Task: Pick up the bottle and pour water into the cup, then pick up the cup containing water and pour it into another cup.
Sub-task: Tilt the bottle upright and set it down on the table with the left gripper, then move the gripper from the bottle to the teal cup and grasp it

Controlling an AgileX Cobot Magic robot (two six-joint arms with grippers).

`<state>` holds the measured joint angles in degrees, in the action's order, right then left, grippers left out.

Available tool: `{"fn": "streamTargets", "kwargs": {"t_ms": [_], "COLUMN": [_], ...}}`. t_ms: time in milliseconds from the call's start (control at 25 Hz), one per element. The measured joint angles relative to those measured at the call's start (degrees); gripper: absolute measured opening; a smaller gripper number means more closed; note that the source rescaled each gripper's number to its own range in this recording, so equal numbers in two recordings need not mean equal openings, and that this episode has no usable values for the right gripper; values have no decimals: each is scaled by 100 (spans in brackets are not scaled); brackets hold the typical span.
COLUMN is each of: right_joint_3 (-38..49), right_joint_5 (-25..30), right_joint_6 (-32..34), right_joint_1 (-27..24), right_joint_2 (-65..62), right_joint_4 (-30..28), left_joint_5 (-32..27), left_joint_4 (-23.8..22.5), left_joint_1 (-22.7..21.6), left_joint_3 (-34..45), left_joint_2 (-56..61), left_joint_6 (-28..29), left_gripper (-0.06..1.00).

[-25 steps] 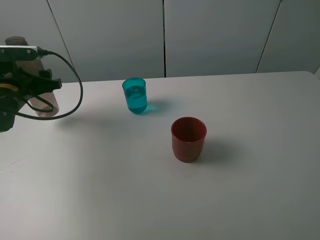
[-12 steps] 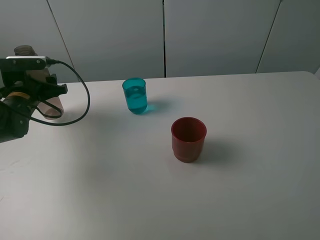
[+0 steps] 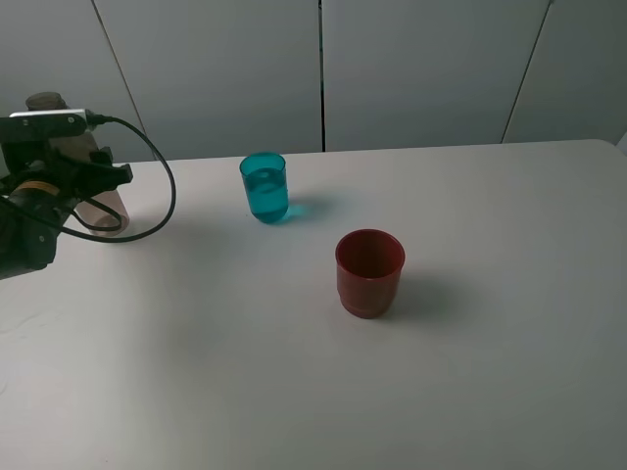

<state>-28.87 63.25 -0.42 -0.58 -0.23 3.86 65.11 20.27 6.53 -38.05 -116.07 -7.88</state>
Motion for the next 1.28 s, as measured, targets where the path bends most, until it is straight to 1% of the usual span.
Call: {"fn": "streamTargets", "kwargs": {"t_ms": [40,80,120,160,240,360,440,640,760,880,1120,1280], "right_joint_3": [0,0,0,0,0,0,0,0,0,0,0,0], "right_joint_5": [0,0,0,0,0,0,0,0,0,0,0,0], "right_joint_6": [0,0,0,0,0,0,0,0,0,0,0,0], "right_joint_1": [0,0,0,0,0,0,0,0,0,0,0,0], "right_joint_2": [0,0,0,0,0,0,0,0,0,0,0,0], "right_joint_4": [0,0,0,0,0,0,0,0,0,0,0,0], "left_joint_5": [0,0,0,16,16,16,16,84,-19,-255,-994,-1380], "left_joint_4": [0,0,0,-11,-22,-36,-48,-58,-58,-58,92,143], "left_joint_1": [0,0,0,0,0,0,0,0,0,0,0,0], "left_joint_3": [0,0,0,0,0,0,0,0,0,0,0,0], "left_joint_2": [0,0,0,0,0,0,0,0,145,442,1138,1602], "left_joint_6": [3,31,56,100,127,138,149,149,50,-170,-603,-980], "left_gripper": [33,71,82,89,92,92,94,94,94,94,94,94]}}
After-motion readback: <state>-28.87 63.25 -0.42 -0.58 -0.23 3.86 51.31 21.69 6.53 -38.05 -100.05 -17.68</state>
